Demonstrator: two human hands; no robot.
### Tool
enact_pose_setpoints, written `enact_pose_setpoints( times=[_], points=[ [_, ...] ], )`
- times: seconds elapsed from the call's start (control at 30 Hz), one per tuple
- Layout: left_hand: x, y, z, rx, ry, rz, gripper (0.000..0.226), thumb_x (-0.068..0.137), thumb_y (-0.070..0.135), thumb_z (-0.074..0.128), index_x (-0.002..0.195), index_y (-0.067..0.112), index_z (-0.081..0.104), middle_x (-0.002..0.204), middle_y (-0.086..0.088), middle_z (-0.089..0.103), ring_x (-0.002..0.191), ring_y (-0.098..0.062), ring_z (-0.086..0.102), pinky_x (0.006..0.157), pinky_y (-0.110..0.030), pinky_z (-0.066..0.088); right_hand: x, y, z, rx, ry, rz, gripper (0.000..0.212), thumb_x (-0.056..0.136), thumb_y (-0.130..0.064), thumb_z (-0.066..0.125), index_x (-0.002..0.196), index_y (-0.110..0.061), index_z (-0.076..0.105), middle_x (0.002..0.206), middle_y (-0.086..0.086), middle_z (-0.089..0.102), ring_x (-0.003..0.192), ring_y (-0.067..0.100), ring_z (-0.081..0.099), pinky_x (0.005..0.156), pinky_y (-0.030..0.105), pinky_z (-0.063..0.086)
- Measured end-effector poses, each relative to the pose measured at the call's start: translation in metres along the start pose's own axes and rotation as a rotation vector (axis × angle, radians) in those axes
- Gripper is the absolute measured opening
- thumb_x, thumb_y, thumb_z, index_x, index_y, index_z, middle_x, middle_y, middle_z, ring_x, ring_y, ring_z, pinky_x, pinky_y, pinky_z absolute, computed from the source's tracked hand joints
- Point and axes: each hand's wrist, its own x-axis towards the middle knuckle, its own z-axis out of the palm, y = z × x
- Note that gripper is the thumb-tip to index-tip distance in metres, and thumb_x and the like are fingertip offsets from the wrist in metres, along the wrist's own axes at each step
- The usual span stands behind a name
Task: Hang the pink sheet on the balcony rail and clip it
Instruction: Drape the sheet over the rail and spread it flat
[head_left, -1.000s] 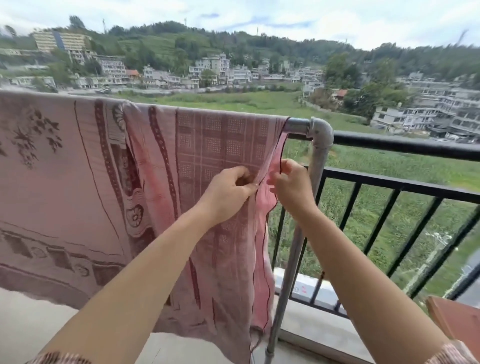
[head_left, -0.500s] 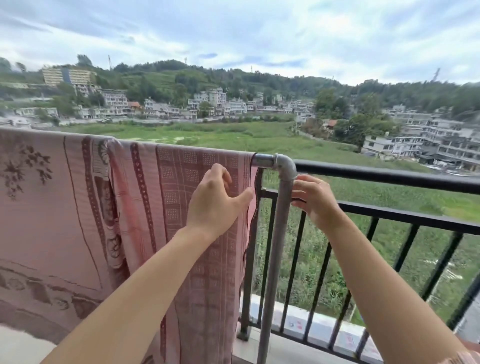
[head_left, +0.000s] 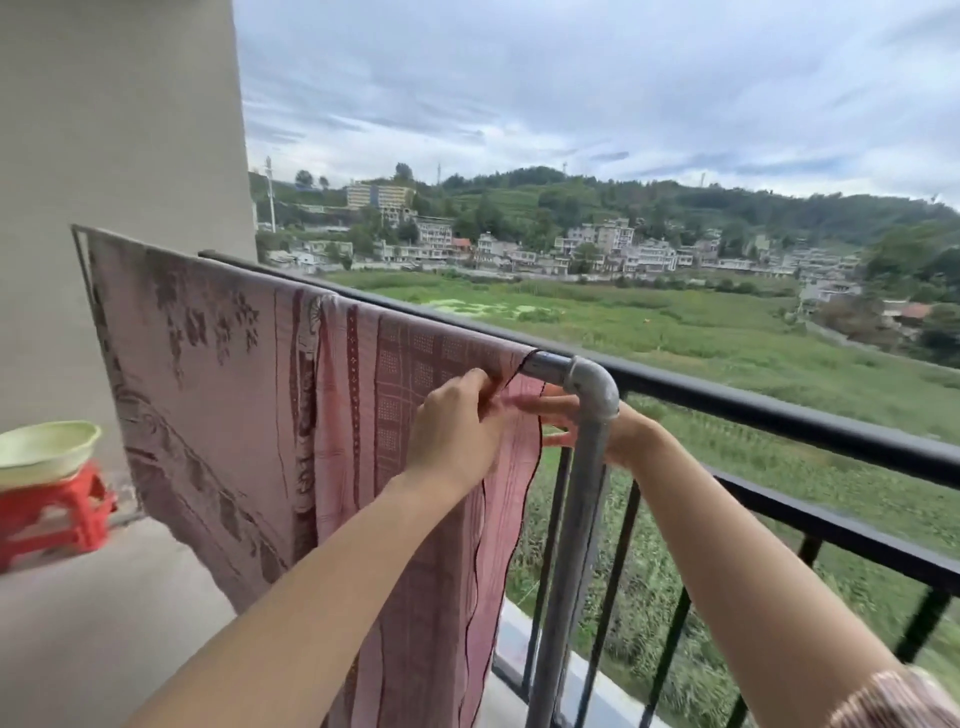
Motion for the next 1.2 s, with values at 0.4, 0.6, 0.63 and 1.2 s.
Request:
enact_pose_setpoints(
  times=[0.4, 0.6, 0.63, 1.2],
  points=[
    [-0.037, 0.064, -0.035, -0.341, -0.346, 0.195, 0.011, 0.092, 0.015, 0.057, 0.081, 0.014, 0.060, 0.064, 0.010, 0.052, 0.055, -0.005, 0.043, 0.059, -0.021, 0.039, -0.047, -0.043, -0.001, 0.245, 0.400, -0.418, 0.024, 0.063, -0.003, 0.064, 0.084, -0.008, 0.075, 0.075, 0.010, 0.072, 0.067, 0.026, 0.064, 0.065, 0.033, 0.050],
    [-0.051, 0.058, -0.023, -0.348, -0.360, 0.049, 0.008, 0.087, 0.019, 0.061, 0.080, 0.016, 0.061, 0.059, 0.012, 0.054, 0.050, 0.000, 0.044, 0.055, -0.015, 0.037, -0.083, -0.014, -0.025, 0.233, 0.369, -0.318, 0.045, 0.044, -0.030, 0.083, 0.084, -0.010, 0.077, 0.088, 0.004, 0.076, 0.078, 0.016, 0.069, 0.078, 0.036, 0.046],
    [-0.052, 0.059, -0.024, -0.349, -0.363, 0.049, 0.005, 0.084, 0.018, 0.063, 0.080, 0.016, 0.060, 0.058, 0.012, 0.054, 0.048, 0.000, 0.044, 0.055, -0.014, 0.037, -0.088, -0.012, -0.026, 0.210, 0.335, -0.307, 0.053, 0.038, -0.036, 0.085, 0.085, -0.011, 0.078, 0.092, 0.006, 0.075, 0.082, 0.018, 0.069, 0.079, 0.036, 0.046],
    [-0.044, 0.020, -0.021, -0.204, -0.035, -0.031, 0.018, 0.079, 0.010, 0.059, 0.065, 0.019, 0.063, 0.054, 0.010, 0.056, 0.052, -0.005, 0.050, 0.055, -0.022, 0.043, -0.090, -0.081, 0.028, -0.317, 0.632, -0.485, 0.025, 0.072, -0.010, 0.054, 0.066, -0.024, 0.073, 0.074, -0.005, 0.072, 0.076, 0.010, 0.064, 0.078, 0.032, 0.051]
  ],
)
